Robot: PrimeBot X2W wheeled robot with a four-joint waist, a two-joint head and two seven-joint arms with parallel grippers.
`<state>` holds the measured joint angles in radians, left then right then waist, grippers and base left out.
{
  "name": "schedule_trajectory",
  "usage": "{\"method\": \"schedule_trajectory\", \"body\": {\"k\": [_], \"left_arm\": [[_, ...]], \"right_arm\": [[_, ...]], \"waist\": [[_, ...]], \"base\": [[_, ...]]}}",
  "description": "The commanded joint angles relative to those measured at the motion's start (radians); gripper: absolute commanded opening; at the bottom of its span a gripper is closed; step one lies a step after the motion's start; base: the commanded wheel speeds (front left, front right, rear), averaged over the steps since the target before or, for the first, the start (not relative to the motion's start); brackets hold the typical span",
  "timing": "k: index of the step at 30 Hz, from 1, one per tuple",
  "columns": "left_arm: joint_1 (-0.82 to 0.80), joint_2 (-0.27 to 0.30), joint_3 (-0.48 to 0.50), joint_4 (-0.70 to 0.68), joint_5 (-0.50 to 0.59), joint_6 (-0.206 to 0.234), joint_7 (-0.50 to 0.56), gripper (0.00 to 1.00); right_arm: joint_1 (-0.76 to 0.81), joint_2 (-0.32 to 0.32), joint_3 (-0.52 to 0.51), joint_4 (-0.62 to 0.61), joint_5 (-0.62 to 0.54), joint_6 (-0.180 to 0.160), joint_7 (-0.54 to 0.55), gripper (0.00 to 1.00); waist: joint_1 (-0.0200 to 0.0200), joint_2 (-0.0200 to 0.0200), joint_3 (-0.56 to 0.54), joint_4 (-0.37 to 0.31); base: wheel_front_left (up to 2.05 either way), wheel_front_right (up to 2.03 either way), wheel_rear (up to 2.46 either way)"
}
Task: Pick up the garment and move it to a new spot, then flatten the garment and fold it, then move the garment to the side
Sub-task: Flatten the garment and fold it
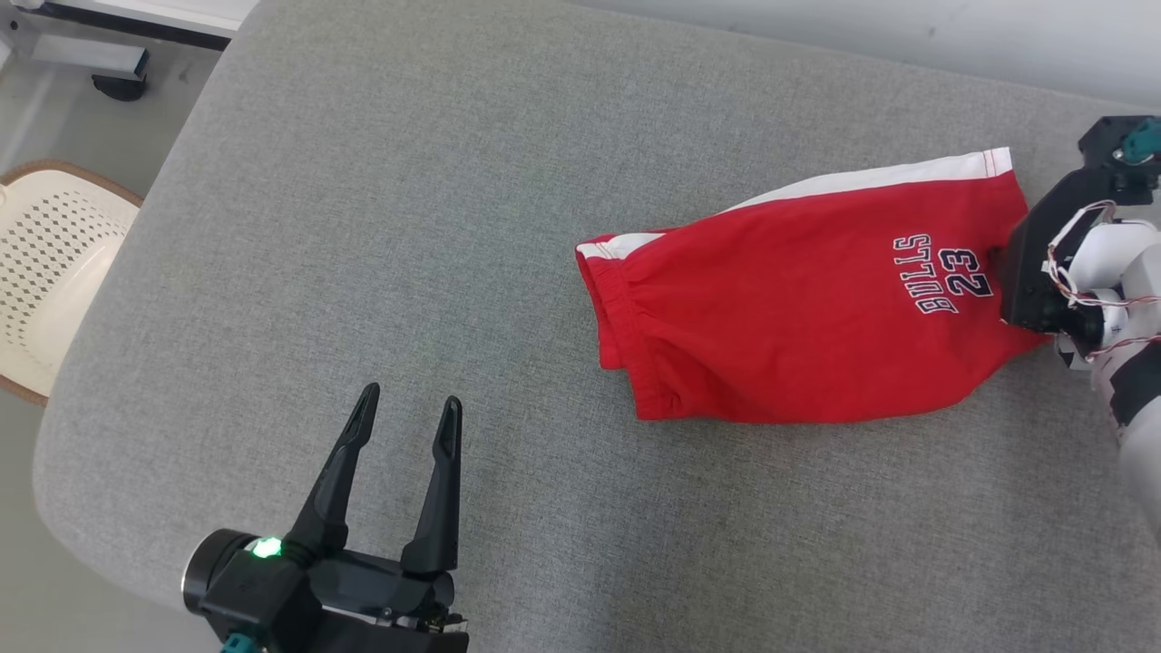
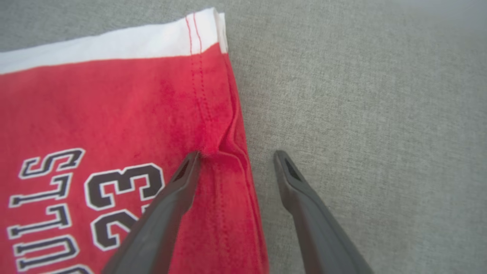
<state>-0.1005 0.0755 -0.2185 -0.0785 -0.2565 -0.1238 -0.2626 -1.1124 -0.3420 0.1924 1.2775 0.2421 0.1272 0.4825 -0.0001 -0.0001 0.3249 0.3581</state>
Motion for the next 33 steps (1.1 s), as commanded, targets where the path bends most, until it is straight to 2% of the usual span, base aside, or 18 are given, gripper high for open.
{"method": "schedule_trajectory", "body": {"k": [1,2,3,4,5,18,33], "left_arm": [[0.011,-0.002,0.002,0.001,-0.01,-0.003,-0.003,1.0],[0.011,-0.003,0.002,0.004,-0.011,-0.004,-0.003,1.0],[0.012,-0.003,0.001,0.007,-0.012,-0.004,-0.003,1.0],[0.012,-0.003,0.001,0.009,-0.013,-0.005,-0.003,1.0],[0.013,-0.003,-0.001,0.012,-0.015,-0.006,-0.003,1.0],[0.009,0.004,-0.018,0.045,-0.024,-0.006,-0.003,1.0],[0.038,0.016,-0.009,0.076,-0.044,-0.007,-0.003,1.0]], "right_arm": [[0.047,0.032,0.004,0.024,-0.005,0.006,0.023,1.0],[0.047,0.033,0.004,0.024,-0.011,0.006,0.023,0.75],[0.044,0.032,0.004,0.024,-0.019,0.006,0.018,0.4],[0.042,0.033,0.004,0.024,-0.026,0.006,0.014,0.14],[0.043,0.032,0.006,0.024,-0.034,0.006,0.01,0.0],[0.051,-0.022,-0.081,0.019,-0.119,0.002,-0.055,0.0],[0.114,-0.032,-0.153,-0.003,-0.233,0.002,-0.162,0.0]], "waist": [[0.0001,0.0001,-0.001,-0.001],[0.0001,0.0001,-0.003,-0.003],[0.0001,0.0001,-0.005,-0.005],[0.0001,0.0001,-0.006,-0.006],[0.0001,0.0001,-0.008,-0.008],[0.0001,0.0001,-0.038,-0.037],[0.0001,0.0001,-0.159,-0.142]], "base": [[0.0,0.0,0.0],[0.0,0.0,0.0],[0.0,0.0,0.0],[0.0,0.0,0.0],[0.0,0.0,0.0],[0.0,0.0,0.0],[0.0,0.0,0.0]]}}
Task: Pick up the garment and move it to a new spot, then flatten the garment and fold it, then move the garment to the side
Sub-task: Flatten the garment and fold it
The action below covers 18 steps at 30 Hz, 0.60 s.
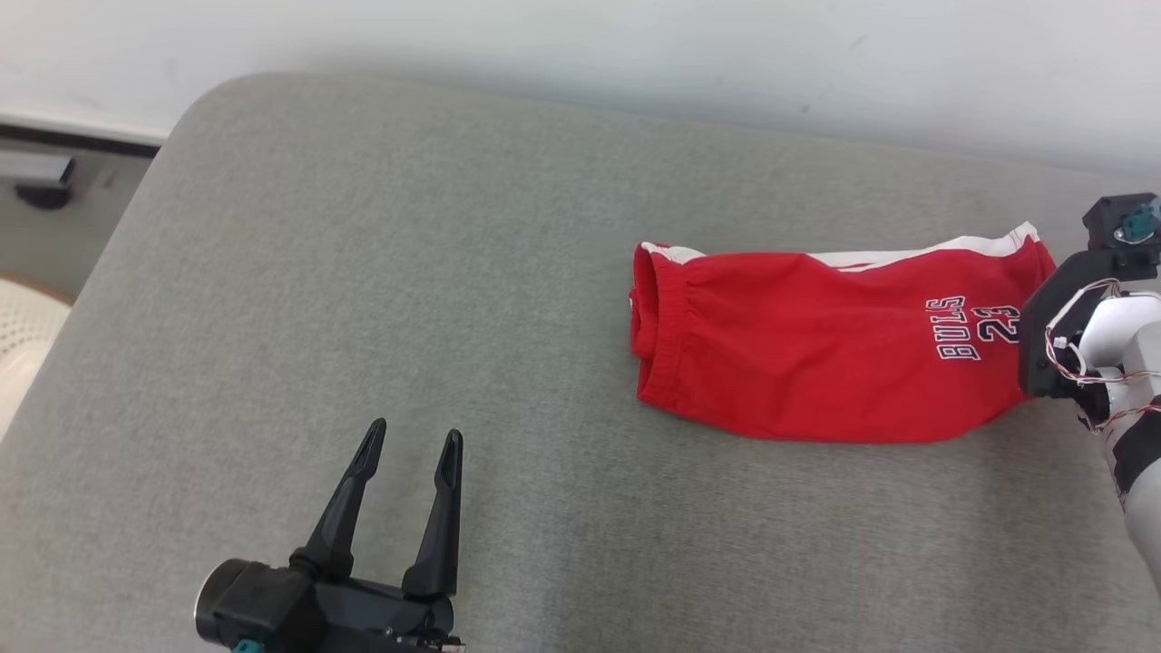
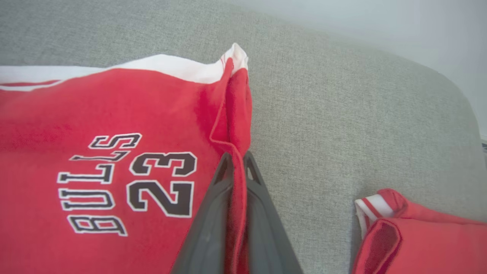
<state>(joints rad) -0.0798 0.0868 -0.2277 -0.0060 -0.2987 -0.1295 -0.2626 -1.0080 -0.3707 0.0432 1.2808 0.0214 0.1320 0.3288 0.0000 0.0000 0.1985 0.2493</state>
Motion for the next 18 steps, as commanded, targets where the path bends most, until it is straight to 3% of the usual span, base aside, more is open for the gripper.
{"method": "schedule_trajectory", "body": {"k": [1,6,18], "left_arm": [[0.02,0.004,0.0,0.004,-0.002,-0.001,-0.003,1.0],[0.035,-0.001,-0.001,0.007,-0.001,0.002,-0.003,1.0],[0.052,-0.003,-0.014,0.012,-0.011,0.001,-0.003,1.0]], "right_arm": [[0.01,0.0,-0.008,-0.012,-0.02,-0.003,-0.011,0.0],[0.012,0.083,-0.004,-0.052,-0.045,-0.003,-0.022,0.0],[0.036,0.264,0.202,-0.127,-0.017,-0.003,0.011,0.0]], "waist": [[0.0,0.0,-0.038,-0.039],[0.0,0.0,-0.068,-0.053],[0.0,0.0,-0.102,0.008]], "base": [[0.0,0.0,0.0],[0.0,0.0,0.0],[0.0,0.0,0.0]]}}
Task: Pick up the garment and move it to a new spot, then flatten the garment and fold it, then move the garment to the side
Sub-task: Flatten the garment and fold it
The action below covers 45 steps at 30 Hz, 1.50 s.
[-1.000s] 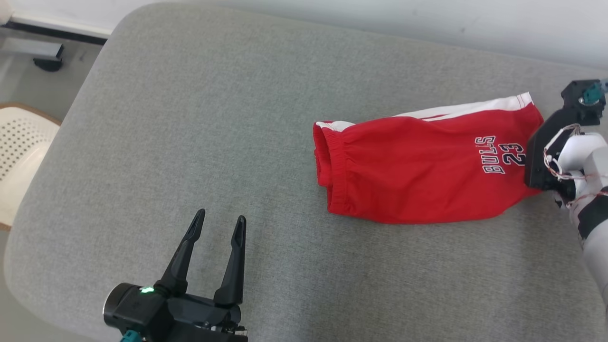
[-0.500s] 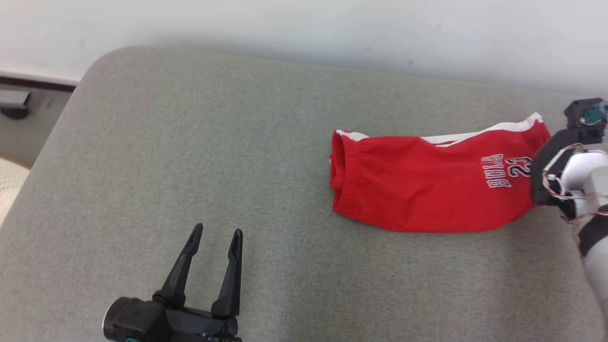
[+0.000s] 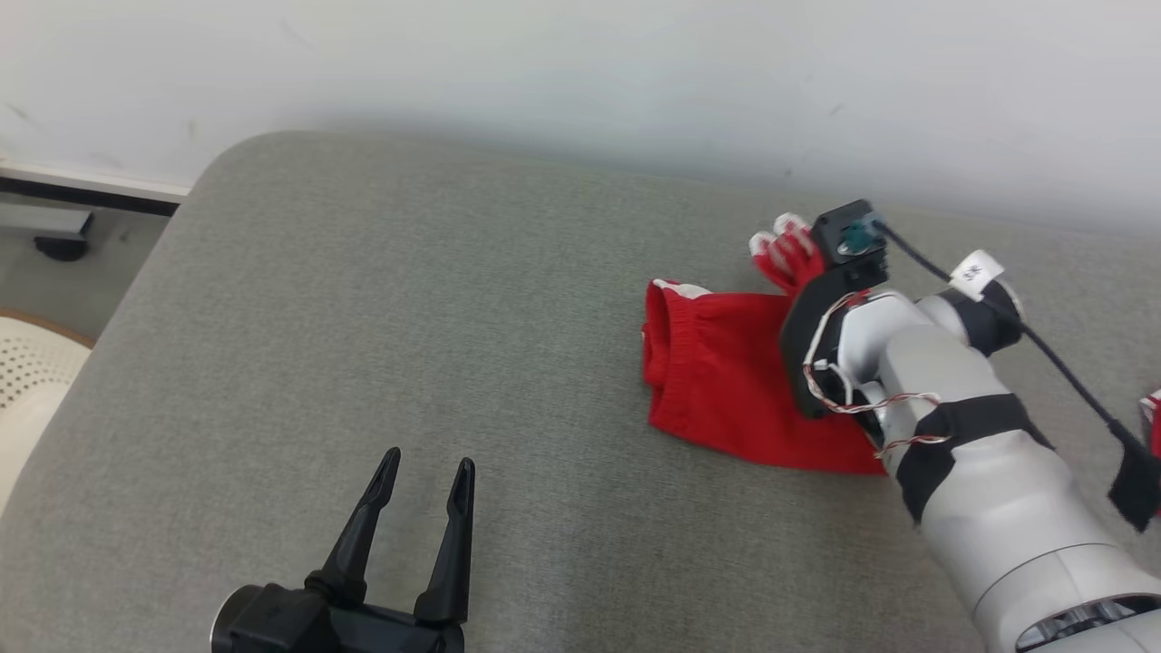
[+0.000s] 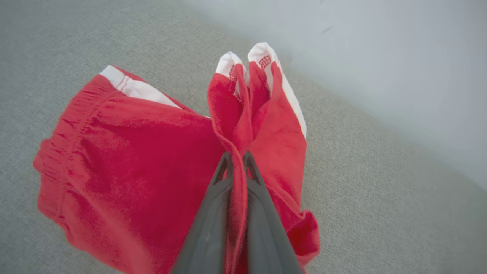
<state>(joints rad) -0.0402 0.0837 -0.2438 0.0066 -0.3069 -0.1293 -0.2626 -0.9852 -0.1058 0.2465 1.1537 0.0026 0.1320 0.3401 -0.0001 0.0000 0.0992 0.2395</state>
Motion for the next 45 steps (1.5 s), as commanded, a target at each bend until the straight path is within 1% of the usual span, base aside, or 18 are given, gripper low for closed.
{"method": "schedule_trajectory", "body": {"k": [1,5,9,13,14,15,16,21,23,26,29,32,33,35,38,41,45], "left_arm": [[0.013,-0.001,0.002,-0.001,-0.003,0.001,-0.003,1.0],[0.01,-0.005,-0.001,-0.001,-0.004,0.004,-0.003,1.0],[0.003,-0.008,0.0,0.001,-0.008,0.003,-0.003,1.0],[0.002,-0.011,-0.002,0.005,-0.01,0.003,-0.003,1.0],[0.003,-0.012,-0.002,0.006,-0.01,0.002,-0.003,1.0],[0.003,-0.013,-0.002,0.006,-0.01,0.002,-0.003,1.0],[0.004,-0.013,-0.001,0.007,-0.01,0.002,-0.003,1.0],[0.017,-0.011,0.01,0.009,-0.005,0.003,-0.003,1.0],[0.023,-0.009,0.013,0.008,-0.003,0.004,-0.003,1.0],[0.026,-0.009,0.012,0.01,-0.003,0.004,-0.003,1.0],[0.033,-0.01,0.004,0.016,-0.008,0.003,-0.003,1.0],[0.031,-0.012,-0.003,0.013,-0.013,0.003,-0.003,1.0],[0.025,-0.013,-0.008,0.012,-0.014,0.003,-0.003,1.0],[0.01,-0.015,-0.018,0.012,-0.016,0.002,-0.003,1.0],[-0.01,-0.017,-0.033,0.019,-0.022,0.001,-0.003,1.0],[-0.022,-0.017,-0.038,0.027,-0.027,0.001,-0.003,1.0],[-0.021,-0.014,-0.027,0.031,-0.026,0.0,-0.003,1.0]], "right_arm": [[0.014,0.009,0.013,-0.004,0.015,-0.003,0.005,0.0],[0.023,0.035,0.063,-0.021,0.063,-0.003,0.026,0.0],[0.031,0.048,0.1,-0.032,0.103,-0.003,0.043,0.0],[0.041,0.051,0.132,-0.041,0.137,-0.003,0.06,0.0],[0.045,0.051,0.135,-0.041,0.145,-0.003,0.063,0.05],[0.049,0.052,0.14,-0.048,0.158,-0.003,0.059,0.44],[0.049,0.053,0.134,-0.056,0.175,-0.003,0.055,1.0],[0.039,0.055,0.129,-0.138,0.287,-0.003,0.037,1.0],[0.036,0.031,0.134,-0.173,0.3,-0.003,0.029,1.0],[0.065,-0.02,0.128,-0.206,0.289,-0.003,0.019,1.0],[0.108,-0.064,0.116,-0.208,0.256,-0.003,0.026,1.0],[0.142,-0.087,0.099,-0.204,0.226,-0.003,0.023,1.0],[0.151,-0.091,0.091,-0.2,0.215,-0.003,0.016,0.49],[0.173,-0.094,0.081,-0.189,0.185,-0.003,0.002,0.0],[0.182,-0.086,0.098,-0.172,0.121,-0.003,-0.009,0.0],[0.19,-0.059,0.109,-0.154,0.08,-0.003,-0.028,0.0],[0.205,-0.01,0.141,-0.136,0.067,-0.003,-0.048,0.0]], "waist": [[0.0001,0.0,-0.002,0.028],[0.0001,0.0,0.007,0.068],[0.0001,0.0,0.014,0.104],[0.0001,0.0,0.016,0.124],[0.0001,0.0,0.015,0.126],[0.0001,0.0,0.015,0.128],[0.0001,0.0,0.014,0.127],[0.0001,0.0,-0.007,0.1],[0.0001,0.0,-0.019,0.08],[0.0001,0.0,-0.036,0.054],[0.0001,0.0,-0.044,0.034],[0.0001,0.0,-0.03,0.023],[0.0001,0.0,-0.022,0.024],[0.0001,0.0,-0.004,0.03],[0.0001,0.0,0.017,0.051],[0.0001,0.0,0.026,0.079],[0.0001,0.0,0.018,0.103]], "base": [[0.0,0.0,0.0],[0.0,0.0,0.0],[0.0,0.0,0.0],[0.0,0.0,0.0],[0.0,0.0,0.0],[0.0,0.0,0.0],[0.0,0.0,0.0],[0.0,0.0,0.0],[0.0,0.0,0.0],[0.0,0.0,0.0],[0.0,0.0,0.0],[0.0,0.0,0.0],[0.0,0.0,0.0],[0.0,0.0,0.0],[0.0,0.0,0.0],[0.0,0.0,0.0],[0.0,0.0,0.0]]}}
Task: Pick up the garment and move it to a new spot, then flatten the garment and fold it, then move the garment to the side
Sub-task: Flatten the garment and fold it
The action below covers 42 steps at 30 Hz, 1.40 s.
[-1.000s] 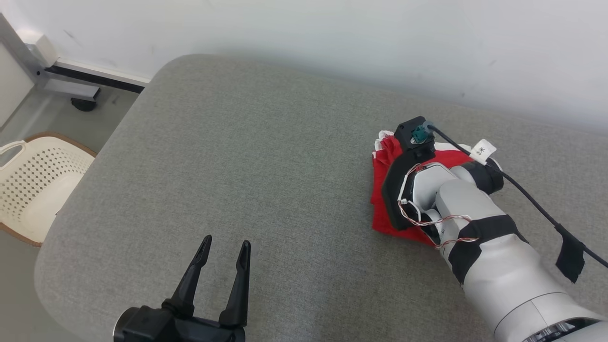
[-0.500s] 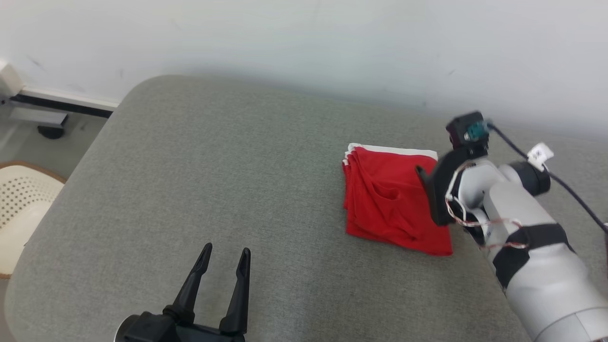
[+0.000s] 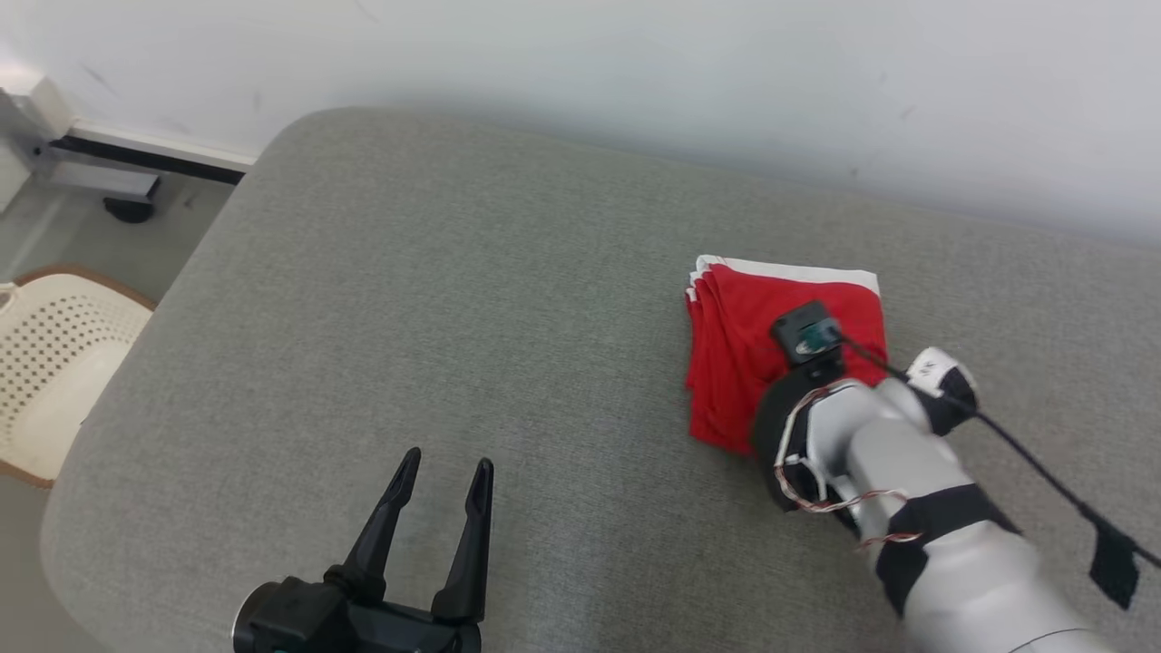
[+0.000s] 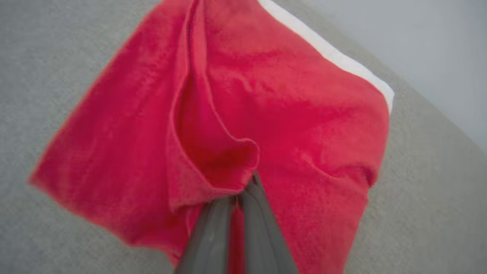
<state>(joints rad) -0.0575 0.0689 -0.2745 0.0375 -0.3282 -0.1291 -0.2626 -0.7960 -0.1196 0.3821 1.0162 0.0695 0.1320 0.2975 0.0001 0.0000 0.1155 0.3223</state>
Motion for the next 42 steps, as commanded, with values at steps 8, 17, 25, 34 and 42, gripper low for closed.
{"method": "schedule_trajectory", "body": {"k": [8,17,25,34,42], "left_arm": [[0.012,0.012,0.016,0.003,-0.006,0.0,-0.003,1.0],[0.022,0.017,0.028,-0.007,-0.004,0.006,-0.003,1.0],[0.044,0.022,0.043,-0.009,-0.01,0.016,-0.003,1.0],[0.082,0.026,0.089,-0.02,-0.012,0.05,-0.003,1.0],[0.107,0.024,0.153,-0.027,-0.002,0.058,-0.003,1.0]], "right_arm": [[0.056,0.069,0.197,-0.036,0.096,-0.003,0.018,0.0],[0.064,0.067,0.405,-0.257,0.301,-0.003,0.099,0.31],[0.115,-0.016,0.235,-0.405,0.314,-0.003,0.078,1.0],[0.385,-0.005,-0.204,-0.65,0.087,-0.003,-0.036,1.0],[0.619,0.066,-0.441,-0.876,-0.049,-0.003,-0.19,1.0]], "waist": [[-0.0001,0.0,-0.031,0.02],[-0.0001,0.0,-0.058,-0.023],[-0.0001,0.0,-0.1,-0.066],[-0.0001,0.0,-0.13,-0.136],[-0.0001,0.0,-0.135,-0.197]], "base": [[0.0,0.0,0.0],[0.0,0.0,0.0],[0.0,0.0,0.0],[0.0,0.0,0.0],[0.0,0.0,0.0]]}}
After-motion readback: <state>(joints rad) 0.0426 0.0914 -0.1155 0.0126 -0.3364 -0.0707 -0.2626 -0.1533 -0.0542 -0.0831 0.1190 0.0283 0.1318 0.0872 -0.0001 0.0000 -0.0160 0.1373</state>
